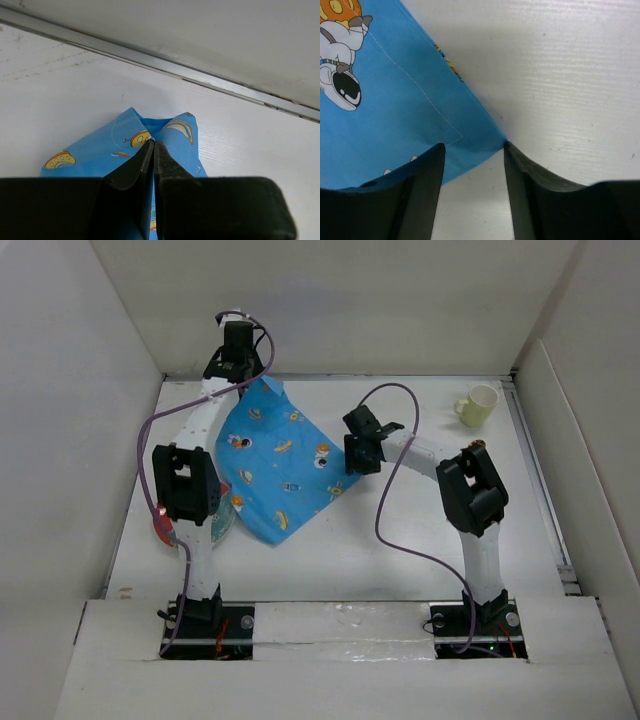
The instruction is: Set the dinner table for one person
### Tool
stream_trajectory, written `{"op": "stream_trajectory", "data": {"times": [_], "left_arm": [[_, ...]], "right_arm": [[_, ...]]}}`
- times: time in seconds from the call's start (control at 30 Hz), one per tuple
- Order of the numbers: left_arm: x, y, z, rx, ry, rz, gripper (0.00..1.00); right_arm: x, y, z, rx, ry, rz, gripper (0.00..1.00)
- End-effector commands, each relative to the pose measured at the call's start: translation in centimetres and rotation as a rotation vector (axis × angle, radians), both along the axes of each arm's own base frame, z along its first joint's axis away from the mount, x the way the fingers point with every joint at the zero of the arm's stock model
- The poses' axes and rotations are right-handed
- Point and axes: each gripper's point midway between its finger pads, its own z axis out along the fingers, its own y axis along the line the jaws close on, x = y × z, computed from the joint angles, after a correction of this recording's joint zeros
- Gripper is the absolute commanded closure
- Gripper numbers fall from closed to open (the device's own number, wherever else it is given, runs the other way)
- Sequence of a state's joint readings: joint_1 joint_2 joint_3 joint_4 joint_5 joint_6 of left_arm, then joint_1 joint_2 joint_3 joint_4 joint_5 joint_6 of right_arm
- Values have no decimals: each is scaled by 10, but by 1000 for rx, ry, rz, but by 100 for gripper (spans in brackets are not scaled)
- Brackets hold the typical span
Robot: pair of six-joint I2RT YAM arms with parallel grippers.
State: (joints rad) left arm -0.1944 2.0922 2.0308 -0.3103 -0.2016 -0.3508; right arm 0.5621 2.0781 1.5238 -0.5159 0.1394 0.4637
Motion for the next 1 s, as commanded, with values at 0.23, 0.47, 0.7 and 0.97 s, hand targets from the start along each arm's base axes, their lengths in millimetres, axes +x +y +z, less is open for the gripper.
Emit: {"op": "stream_trajectory", "data": {"times": [0.23,0.47,0.7,0.97], "left_arm": [[-17,7,57,-32,-113,17,100],[-35,3,97,-71,-173,-19,100],[-87,15,169,-108,-320,5,100],[-171,42,195,-166,-415,91,100]], "right_arm": [[6,-12,-26,-99,18,-41,100],[13,-16,124,-13,-312,-44,100],[-45,-52,293,82,-605,-31,100],[-104,-103,385,144,-760,-103,100]]}}
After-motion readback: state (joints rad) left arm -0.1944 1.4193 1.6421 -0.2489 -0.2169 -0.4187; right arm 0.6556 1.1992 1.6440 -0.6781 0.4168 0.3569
